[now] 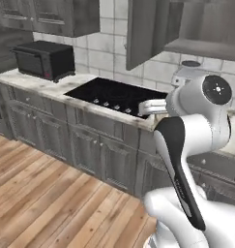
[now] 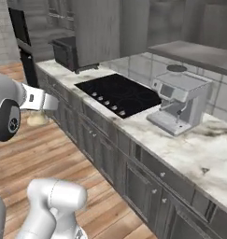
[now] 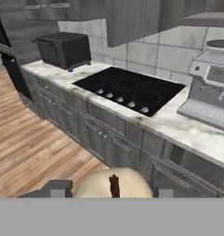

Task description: Get the candle and the beer from the cabinet and move them to the dining counter.

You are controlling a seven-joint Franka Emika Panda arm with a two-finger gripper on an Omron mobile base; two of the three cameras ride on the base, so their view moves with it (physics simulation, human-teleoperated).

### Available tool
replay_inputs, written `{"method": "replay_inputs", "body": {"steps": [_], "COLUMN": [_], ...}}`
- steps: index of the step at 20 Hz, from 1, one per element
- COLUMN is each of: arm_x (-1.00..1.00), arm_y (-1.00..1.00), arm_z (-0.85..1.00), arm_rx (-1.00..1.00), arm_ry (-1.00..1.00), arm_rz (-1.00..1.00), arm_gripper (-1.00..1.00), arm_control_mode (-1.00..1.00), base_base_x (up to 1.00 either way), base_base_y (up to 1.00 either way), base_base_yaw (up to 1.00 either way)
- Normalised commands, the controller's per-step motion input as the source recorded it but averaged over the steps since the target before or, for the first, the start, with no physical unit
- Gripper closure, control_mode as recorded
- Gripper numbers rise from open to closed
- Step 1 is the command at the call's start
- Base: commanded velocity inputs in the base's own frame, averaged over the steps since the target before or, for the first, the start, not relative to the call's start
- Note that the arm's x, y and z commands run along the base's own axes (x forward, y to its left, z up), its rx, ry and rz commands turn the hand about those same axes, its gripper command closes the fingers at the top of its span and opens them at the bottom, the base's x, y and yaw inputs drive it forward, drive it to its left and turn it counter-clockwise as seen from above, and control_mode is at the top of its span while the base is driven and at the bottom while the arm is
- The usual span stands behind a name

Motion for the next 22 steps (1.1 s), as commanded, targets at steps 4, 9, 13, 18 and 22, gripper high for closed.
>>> {"method": "replay_inputs", "body": {"steps": [4,9,13,18,22], "arm_x": [0.00,0.00,0.00,0.00,0.00], "arm_y": [0.00,0.00,0.00,0.00,0.00], "arm_z": [0.00,0.00,0.00,0.00,0.00], "arm_rx": [0.00,0.00,0.00,0.00,0.00], "arm_ry": [0.00,0.00,0.00,0.00,0.00], "arm_rz": [0.00,0.00,0.00,0.00,0.00], "arm_gripper": [1.00,1.00,1.00,1.00,1.00], "arm_control_mode": [1.00,1.00,1.00,1.00,1.00], "base_base_x": [-0.17,-0.11,-0.01,0.24,0.77], "base_base_y": [0.05,0.00,0.00,0.00,0.00], "base_base_yaw": [1.00,1.00,1.00,0.98,0.85]}}
